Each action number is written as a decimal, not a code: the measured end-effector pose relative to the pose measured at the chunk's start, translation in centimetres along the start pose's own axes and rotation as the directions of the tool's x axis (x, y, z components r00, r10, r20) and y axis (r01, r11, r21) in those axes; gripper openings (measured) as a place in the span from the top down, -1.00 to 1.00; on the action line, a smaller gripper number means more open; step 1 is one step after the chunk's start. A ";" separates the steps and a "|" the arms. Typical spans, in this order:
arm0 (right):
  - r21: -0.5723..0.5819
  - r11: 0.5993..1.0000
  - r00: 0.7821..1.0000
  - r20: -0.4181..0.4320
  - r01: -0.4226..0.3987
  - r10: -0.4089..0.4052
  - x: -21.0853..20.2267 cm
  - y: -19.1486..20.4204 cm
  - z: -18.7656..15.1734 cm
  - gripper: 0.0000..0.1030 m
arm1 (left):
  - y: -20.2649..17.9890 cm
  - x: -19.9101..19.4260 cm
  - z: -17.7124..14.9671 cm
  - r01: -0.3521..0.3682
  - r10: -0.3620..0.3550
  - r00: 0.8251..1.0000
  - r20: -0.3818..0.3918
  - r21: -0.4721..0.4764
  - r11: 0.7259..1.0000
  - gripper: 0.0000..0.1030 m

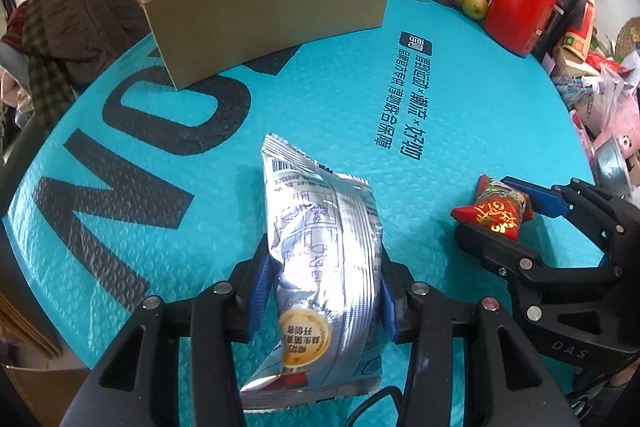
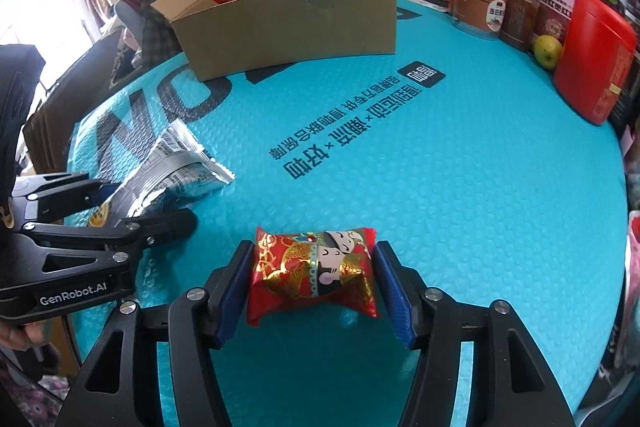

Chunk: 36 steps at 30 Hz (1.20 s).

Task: Organize snacks
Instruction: 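Lift the silver bag and candy snack and carry them over the box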

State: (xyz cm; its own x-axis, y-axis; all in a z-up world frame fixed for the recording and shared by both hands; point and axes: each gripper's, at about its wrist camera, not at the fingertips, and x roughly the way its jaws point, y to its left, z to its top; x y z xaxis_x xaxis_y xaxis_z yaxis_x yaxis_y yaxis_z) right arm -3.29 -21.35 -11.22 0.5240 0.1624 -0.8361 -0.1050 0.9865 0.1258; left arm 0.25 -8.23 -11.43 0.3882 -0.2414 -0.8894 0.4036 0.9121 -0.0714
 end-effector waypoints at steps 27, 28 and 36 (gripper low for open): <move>0.016 0.997 0.994 0.087 -0.071 0.070 -3.6 1.0 0.2 0.00 | 0.1 -4.6 0.2 0.077 -0.070 0.988 0.138 -0.047 0.996 0.21; 0.011 0.997 0.993 0.093 -0.075 0.073 -3.7 1.1 0.4 0.00 | 0.2 -5.0 0.4 0.085 -0.076 0.986 0.150 -0.050 0.995 0.21; -0.042 0.994 0.983 0.153 -0.098 0.103 -5.6 1.8 2.9 0.01 | 0.7 -7.8 2.3 0.106 -0.090 0.967 0.238 -0.053 0.993 0.21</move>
State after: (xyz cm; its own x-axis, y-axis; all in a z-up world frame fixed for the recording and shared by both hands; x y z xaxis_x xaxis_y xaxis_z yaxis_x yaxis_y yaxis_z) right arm -3.98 -20.44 -4.79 0.6332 0.2647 -0.7273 -0.1912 0.9641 0.1844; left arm -0.60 -6.49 -3.52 0.5361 -0.3943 -0.7464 0.3974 0.8980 -0.1889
